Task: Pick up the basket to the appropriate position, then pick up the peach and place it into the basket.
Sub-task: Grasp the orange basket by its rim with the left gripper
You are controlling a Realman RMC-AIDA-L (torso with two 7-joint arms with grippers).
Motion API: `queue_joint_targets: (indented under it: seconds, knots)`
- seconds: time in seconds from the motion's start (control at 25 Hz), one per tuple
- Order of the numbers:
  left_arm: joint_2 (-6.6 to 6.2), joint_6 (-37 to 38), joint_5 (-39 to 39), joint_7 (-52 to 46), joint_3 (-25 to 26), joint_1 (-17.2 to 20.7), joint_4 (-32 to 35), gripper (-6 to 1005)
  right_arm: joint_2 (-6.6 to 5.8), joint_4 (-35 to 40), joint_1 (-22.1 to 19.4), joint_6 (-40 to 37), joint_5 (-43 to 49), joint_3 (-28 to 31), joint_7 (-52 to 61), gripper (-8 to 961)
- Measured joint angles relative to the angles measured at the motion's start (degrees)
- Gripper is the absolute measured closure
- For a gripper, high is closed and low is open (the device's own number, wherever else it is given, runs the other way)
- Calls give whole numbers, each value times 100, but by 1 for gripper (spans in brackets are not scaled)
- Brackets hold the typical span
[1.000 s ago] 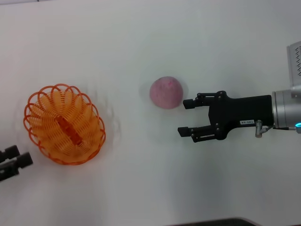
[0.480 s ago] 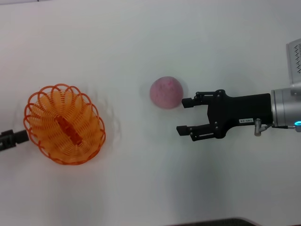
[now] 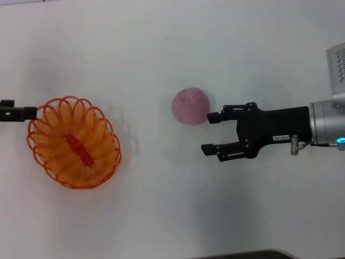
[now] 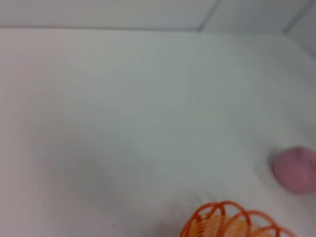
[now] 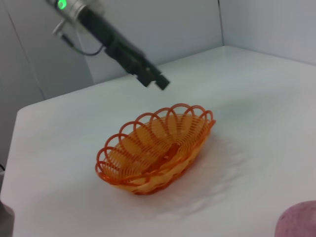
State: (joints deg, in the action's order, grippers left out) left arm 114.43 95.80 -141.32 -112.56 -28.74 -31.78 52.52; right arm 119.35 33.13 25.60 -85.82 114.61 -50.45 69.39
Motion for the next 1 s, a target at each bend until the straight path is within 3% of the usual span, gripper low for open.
queue_joint_targets:
  seconds: [0.32,0.64,0.72,0.76,1.0]
  knots:
    - [11,-263,-805,-292,-1066,-817,205,177,0,4,29,-6,0,-67,92,117]
    - [57,-487,-1188,-356,-1857,-1126,58,190,0,9,40,-5,0,-70,99,117]
    - [149,-766,-1406,-460,-2305,-1196,6,193,0,10,43,-5,0,-70,100,117]
    - [149,-766,-1406,-460,-2305,-1196,6,194,0,9,43,-5,0,-70,101,117]
    - [449,-1377,-2119,-570,-2749,-1554,-348,204,0,-5,46,24,0,-77,101,117]
